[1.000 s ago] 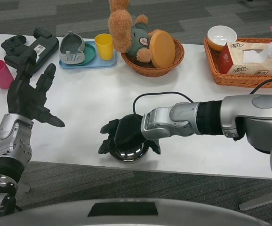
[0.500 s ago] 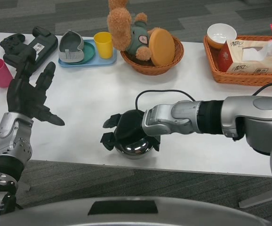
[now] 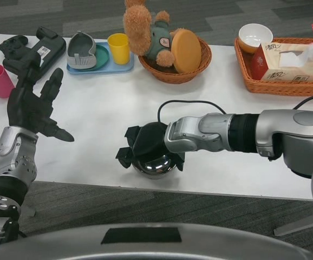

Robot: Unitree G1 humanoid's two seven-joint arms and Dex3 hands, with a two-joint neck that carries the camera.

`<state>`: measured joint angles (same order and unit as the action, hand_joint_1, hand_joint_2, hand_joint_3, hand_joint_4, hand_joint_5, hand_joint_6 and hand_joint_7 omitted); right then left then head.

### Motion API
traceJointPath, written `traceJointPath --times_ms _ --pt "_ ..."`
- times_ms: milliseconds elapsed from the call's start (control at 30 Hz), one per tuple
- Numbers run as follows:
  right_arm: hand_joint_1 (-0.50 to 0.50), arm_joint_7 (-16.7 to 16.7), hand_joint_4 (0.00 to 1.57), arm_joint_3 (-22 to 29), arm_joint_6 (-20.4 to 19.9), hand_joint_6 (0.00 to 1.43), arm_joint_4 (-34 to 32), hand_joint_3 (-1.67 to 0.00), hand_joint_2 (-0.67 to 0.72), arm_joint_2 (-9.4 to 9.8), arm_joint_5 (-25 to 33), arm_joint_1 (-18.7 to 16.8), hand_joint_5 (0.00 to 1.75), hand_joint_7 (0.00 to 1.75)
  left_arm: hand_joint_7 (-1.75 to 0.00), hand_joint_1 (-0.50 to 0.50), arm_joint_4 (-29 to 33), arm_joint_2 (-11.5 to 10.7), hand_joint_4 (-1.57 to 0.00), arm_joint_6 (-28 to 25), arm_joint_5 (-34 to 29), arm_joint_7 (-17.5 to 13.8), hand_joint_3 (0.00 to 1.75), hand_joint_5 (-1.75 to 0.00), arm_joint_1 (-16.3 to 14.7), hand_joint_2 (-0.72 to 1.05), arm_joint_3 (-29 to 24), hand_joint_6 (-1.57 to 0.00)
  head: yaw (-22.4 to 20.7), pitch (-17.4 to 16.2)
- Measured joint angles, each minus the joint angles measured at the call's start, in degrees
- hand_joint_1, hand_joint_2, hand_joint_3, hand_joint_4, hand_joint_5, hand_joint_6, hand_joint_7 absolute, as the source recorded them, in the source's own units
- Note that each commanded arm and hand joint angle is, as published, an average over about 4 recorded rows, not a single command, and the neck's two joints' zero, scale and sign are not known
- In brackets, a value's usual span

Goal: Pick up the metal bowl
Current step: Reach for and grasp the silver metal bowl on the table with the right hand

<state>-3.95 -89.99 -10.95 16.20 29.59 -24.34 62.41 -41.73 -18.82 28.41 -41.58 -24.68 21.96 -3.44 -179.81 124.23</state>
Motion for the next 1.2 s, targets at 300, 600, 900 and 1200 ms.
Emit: traceJointPath --times_ms 300,600,900,1200 --pt "-0.46 0.0 1.46 1.1 0.3 1.43 0.0 -1.19 -0.54 0.21 0.9 -0.8 1.26 1.54 0.00 -0.50 0.0 0.0 -0.26 0.0 0.0 0.0 0.09 0.00 0.0 -0.37 0.2 -0.03 0.0 -0.3" --pt "-0.46 -0.9 1.46 13.3 1.0 1.40 -1.2 -1.19 -0.54 1.40 -1.8 -6.9 1.28 1.54 0.00 -0.50 0.0 -0.1 -0.26 0.1 -0.1 0.1 0.09 0.00 0.0 -0.37 0.3 -0.03 -0.4 0.3" --pt "-0.46 -3.9 1.44 36.5 4.1 1.38 -10.0 -1.27 -0.54 1.11 -12.6 -18.6 1.36 1.52 0.00 -0.50 0.1 -0.1 -0.26 0.2 -0.6 0.0 0.09 0.00 0.0 -0.37 -0.1 -0.03 -0.4 4.5" --pt "-0.46 -15.7 1.40 50.6 17.4 1.37 -22.2 -1.35 -0.54 -2.57 -23.1 -26.0 1.36 1.47 0.00 -0.50 0.1 0.2 -0.26 0.3 -0.6 0.0 0.09 0.00 0.0 -0.37 -0.3 -0.03 0.1 12.4"
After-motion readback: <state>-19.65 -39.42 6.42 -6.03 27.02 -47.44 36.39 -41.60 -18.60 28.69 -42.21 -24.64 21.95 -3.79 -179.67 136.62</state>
